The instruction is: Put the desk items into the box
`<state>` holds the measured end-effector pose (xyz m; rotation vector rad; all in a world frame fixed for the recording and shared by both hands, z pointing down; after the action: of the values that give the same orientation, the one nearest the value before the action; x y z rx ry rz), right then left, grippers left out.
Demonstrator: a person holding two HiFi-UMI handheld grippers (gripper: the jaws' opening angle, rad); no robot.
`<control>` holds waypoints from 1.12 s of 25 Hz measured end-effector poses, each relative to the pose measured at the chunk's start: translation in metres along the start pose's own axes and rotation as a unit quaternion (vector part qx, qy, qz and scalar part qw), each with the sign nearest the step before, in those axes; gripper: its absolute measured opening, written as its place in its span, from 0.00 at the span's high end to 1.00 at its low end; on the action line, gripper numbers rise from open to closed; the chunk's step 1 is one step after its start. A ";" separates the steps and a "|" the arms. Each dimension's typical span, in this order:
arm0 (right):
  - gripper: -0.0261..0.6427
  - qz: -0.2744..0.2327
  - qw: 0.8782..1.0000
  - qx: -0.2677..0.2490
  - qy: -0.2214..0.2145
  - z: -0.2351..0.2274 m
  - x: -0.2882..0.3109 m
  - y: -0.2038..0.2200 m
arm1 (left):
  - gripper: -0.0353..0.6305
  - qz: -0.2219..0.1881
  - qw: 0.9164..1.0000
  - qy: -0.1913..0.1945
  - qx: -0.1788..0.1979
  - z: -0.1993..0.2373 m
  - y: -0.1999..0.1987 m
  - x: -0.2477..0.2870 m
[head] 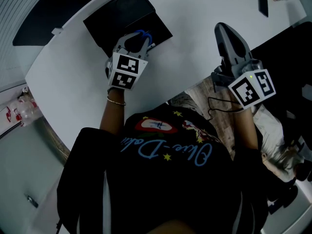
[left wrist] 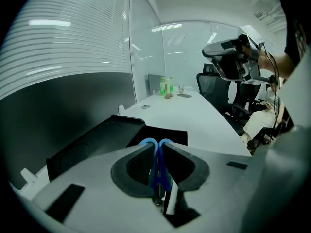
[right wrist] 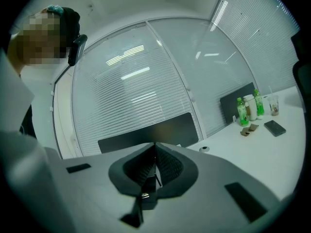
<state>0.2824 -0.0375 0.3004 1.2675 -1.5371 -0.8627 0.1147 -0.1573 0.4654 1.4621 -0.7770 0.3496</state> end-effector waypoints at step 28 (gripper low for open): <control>0.94 -0.005 1.000 -0.001 0.002 0.002 -0.009 -0.001 | 0.77 0.047 0.996 -0.027 0.073 -0.007 -0.003 0.004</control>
<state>0.2811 -0.0291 0.2970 1.2761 -1.5266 -0.8674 0.1210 -0.1520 0.4659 1.5810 -0.8796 0.4478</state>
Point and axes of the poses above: the fingertips, and each gripper's own axes: x forward along the fingers, z to its left, y out of its underside, the point moved 3 cm from there along -x, backward along the fingers, and after that the axes turned 6 degrees about z, right-handed, at the moved point
